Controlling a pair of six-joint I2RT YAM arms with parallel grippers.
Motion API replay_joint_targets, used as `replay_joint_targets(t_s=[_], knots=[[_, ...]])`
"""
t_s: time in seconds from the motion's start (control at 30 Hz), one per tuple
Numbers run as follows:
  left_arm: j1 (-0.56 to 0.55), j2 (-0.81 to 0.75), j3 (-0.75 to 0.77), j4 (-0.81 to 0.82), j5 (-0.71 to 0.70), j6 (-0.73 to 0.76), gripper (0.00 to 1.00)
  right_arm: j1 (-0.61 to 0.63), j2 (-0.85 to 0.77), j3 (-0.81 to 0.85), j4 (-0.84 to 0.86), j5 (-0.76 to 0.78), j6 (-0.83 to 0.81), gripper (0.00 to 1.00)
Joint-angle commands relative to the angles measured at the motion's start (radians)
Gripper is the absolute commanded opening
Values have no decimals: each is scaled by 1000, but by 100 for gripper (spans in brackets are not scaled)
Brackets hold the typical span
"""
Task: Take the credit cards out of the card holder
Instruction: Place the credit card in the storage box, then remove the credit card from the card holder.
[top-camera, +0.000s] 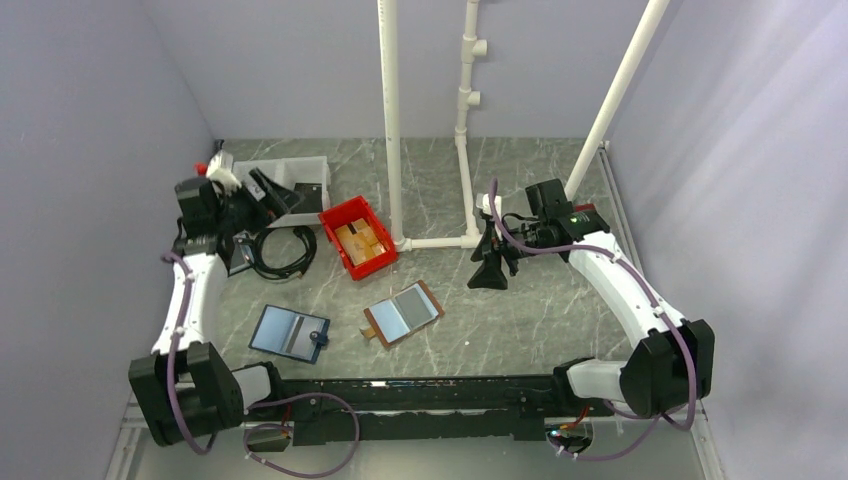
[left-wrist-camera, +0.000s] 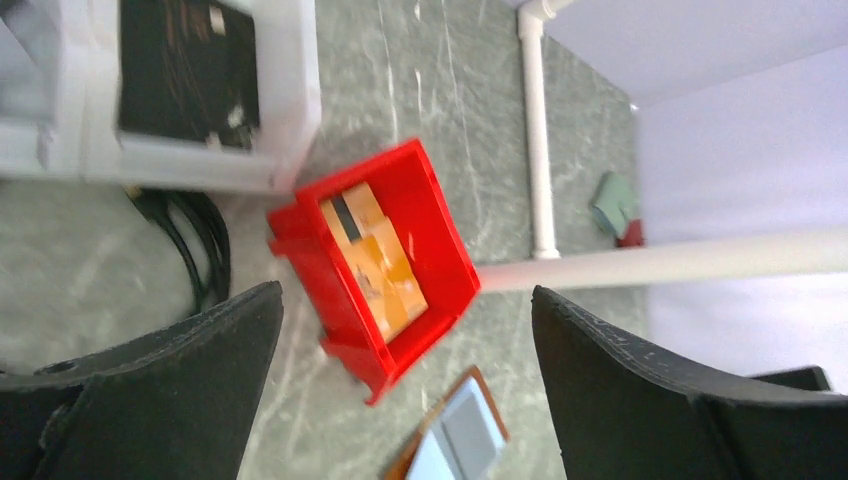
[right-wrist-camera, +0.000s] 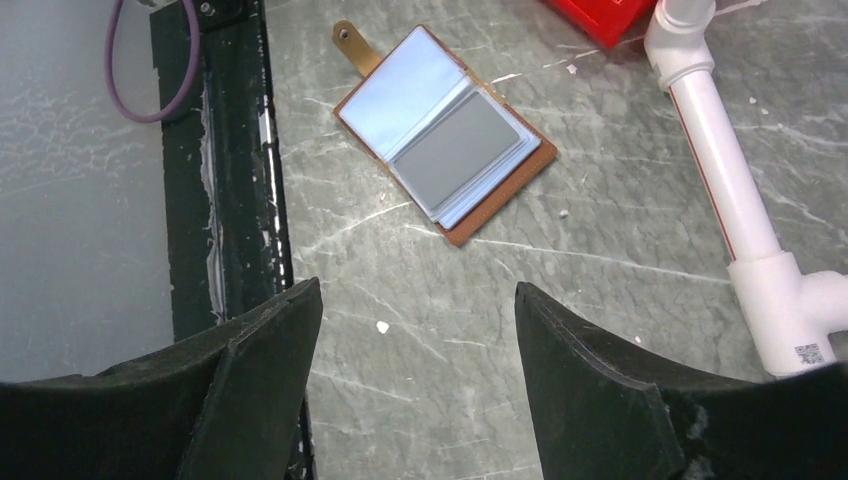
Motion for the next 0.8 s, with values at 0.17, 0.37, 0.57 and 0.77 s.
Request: replay_joint_targets(t_s=[0.17,0.37,0.57,0.77], knots=[[26,-255,-315,54,293,-167,98,2,-39,-56,60,-65,-127,75],[-68,-496,-434,27,264,-256,94,4,-11,-85,20,-110,-256,76],[-215,-631,-476,-12,167,-309,93,27,4,-138,78,-136,-270,75],[-365,-705,-546,15,76,-401,99,81,43,-157,166,-82,-171,74]])
